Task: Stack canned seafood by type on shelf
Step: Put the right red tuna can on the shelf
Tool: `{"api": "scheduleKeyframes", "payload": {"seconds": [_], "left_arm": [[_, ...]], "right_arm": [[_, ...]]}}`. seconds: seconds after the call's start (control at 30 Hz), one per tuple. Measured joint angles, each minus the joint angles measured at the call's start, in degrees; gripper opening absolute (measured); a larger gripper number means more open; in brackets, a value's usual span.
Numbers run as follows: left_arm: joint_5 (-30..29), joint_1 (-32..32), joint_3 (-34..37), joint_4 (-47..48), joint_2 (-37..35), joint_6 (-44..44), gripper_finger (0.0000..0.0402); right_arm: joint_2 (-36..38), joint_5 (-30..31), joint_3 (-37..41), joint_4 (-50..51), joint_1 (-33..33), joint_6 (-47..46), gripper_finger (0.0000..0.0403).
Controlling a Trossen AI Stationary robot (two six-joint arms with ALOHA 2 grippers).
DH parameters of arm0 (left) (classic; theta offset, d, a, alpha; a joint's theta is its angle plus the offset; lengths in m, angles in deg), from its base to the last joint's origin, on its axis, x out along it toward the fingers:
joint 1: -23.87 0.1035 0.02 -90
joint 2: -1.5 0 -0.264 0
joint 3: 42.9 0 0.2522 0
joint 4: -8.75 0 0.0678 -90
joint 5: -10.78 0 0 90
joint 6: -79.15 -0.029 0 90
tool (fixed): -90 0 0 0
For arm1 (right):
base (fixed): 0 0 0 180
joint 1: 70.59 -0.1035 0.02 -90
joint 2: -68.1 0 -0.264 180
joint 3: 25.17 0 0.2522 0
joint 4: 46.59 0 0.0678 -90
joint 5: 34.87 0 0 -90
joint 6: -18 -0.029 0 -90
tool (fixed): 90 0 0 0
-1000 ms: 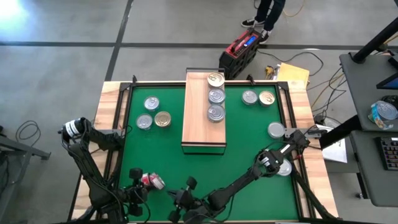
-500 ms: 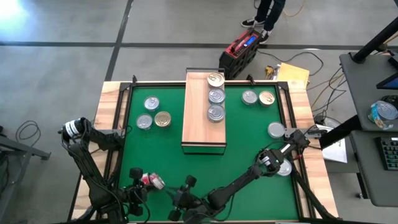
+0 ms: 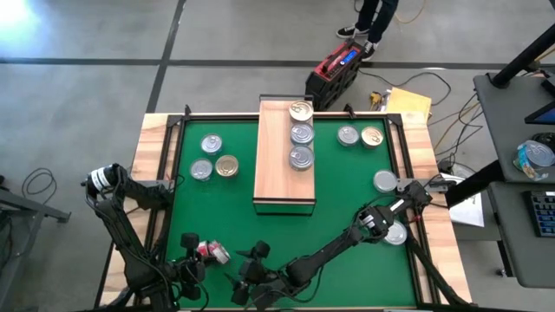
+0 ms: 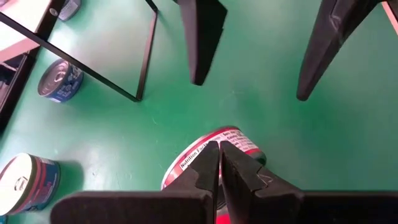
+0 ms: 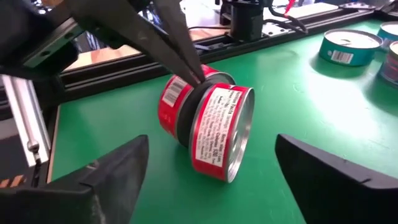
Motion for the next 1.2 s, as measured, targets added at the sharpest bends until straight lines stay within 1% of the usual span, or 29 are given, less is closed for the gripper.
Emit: {"api": "scheduleKeyframes", "payload": {"seconds": [0.07,0.13,0.3,0.53,0.63,0.73,0.9,1.07,1.2], "left_arm": [[0.1,0.0,0.0,0.2,0.0,-0.1,0.0],[0.5,0.0,0.0,0.2,0.0,-0.6,0.0],[0.7,0.0,0.0,0.2,0.0,-0.9,0.0],[0.9,0.0,0.0,0.2,0.0,-1.3,0.0],[0.9,0.0,0.0,0.3,0.0,-1.3,0.0],[0.9,0.0,0.0,0.3,0.0,-1.3,0.0],[0.9,0.0,0.0,0.3,0.0,-1.3,0.0],[0.4,0.0,0.0,0.3,0.0,-1.3,0.0],[0.0,0.1,0.0,0.2,0.0,-1.3,0.0]], "right_arm": [[0.0,0.0,0.0,0.0,0.3,-1.3,0.0359],[0.0,0.0,0.0,0.0,0.5,-2.2,0.0366],[-0.1,0.0,0.1,-1.0,0.6,-2.4,0.0368],[-2.5,0.3,0.3,-4.1,0.7,-3.2,0.0368],[-3.2,0.6,0.3,-6.8,0.8,-1.6,0.0368],[-4.3,2.2,0.3,-9.8,0.8,0.8,0.0368],[-5.5,4.0,0.3,-10.4,0.8,2.6,0.0368],[-5.7,4.1,0.3,-11.0,1.1,3.8,0.0368],[-5.9,3.0,0.3,-12.0,1.2,5.2,0.0368]]}}
